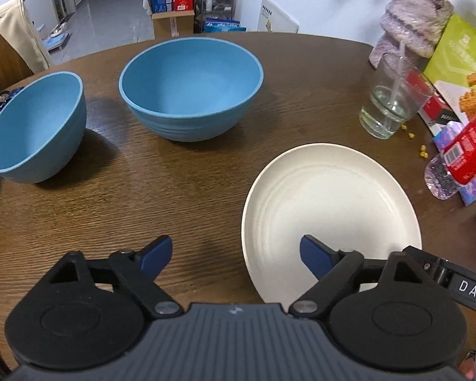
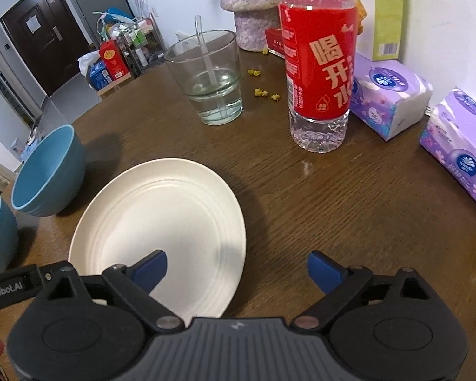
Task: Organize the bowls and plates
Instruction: 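Close both tools on the rim of the lone cream plate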
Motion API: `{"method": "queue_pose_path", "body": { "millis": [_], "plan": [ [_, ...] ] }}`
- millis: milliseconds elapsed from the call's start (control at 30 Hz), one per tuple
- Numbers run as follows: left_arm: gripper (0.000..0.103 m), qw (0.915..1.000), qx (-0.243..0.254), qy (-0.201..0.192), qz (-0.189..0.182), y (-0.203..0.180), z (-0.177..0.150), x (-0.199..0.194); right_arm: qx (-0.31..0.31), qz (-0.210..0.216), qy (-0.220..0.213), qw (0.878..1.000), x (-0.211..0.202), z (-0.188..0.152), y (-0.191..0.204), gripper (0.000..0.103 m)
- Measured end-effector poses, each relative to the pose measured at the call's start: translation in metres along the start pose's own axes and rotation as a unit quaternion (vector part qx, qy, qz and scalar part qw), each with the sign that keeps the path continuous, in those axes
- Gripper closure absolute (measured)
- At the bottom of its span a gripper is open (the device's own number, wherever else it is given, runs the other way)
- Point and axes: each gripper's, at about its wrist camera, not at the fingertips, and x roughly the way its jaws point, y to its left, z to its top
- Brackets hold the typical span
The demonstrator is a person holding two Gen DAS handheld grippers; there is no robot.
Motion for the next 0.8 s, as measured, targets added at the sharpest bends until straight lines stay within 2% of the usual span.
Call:
{"method": "queue_pose_path", "body": {
  "millis": [33, 67, 367, 800],
  "plan": [
    [0.023, 1.0000, 0.000, 0.004, 0.000, 0.000, 0.001, 0.004, 0.001, -0.001, 0.001, 1.000, 0.003, 0.002, 0.000, 0.018],
    [0.026, 1.0000, -0.001, 0.007, 0.000, 0.001, 0.001, 0.006, 0.003, -0.001, 0.003, 1.000, 0.006, 0.003, -0.001, 0.020],
    [0.041, 0.9997, -0.002, 0.023, -0.001, -0.004, 0.005, 0.024, 0.009, 0.004, 0.009, 1.000, 0.023, 0.012, -0.007, 0.035],
    [0.053, 0.9995, -0.007, 0.029, 0.004, -0.013, 0.006, 0.035, 0.012, 0.015, 0.013, 1.000, 0.038, 0.015, -0.014, 0.051]
  ]
}}
